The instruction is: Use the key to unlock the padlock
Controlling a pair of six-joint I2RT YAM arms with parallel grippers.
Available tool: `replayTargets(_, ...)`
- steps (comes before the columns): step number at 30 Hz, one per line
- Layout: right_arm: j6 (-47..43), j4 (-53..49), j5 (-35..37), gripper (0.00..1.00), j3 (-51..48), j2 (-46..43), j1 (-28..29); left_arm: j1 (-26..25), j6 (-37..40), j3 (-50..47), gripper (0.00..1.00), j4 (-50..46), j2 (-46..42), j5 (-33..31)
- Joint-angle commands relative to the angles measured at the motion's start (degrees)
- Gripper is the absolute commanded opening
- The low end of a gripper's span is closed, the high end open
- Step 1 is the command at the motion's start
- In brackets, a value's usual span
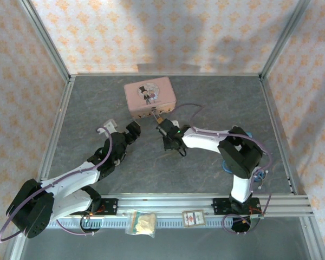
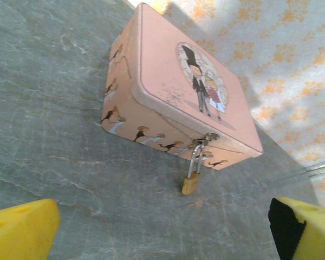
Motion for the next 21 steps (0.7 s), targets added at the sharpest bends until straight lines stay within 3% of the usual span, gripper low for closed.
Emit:
replayTargets(1, 2.72, 1.74, -6.67, 0.00, -1.97, -5.62, -3.81, 0.48, 0.09, -0.71, 0.99, 5.92, 1.74, 4.03)
replayTargets(9, 11.93, 17.71, -18.09, 0.00, -8.29, -15.31, -9.03, -0.78, -3.84, -1.44, 0.99, 22.73, 10.65, 17.11)
replayTargets(13, 14.55, 25.10, -21.10, 0.00, -11.62, -18.70, -10.39, -2.13, -7.99, -0.24, 0.99, 25.83, 15.04, 19.51)
replayTargets(16, 15.93, 30.55, -23.35, 0.00, -13.56, -20.91, -10.97, -3.14, -18.50, 0.86, 0.99, 27.16, 18.57, 19.22)
replayTargets(21, 17.31, 36.85, -26.81, 0.00, -14.90, -20.81, -11.02, -5.01, -36.70, 1.75, 0.99, 37.47, 25.16, 19.36)
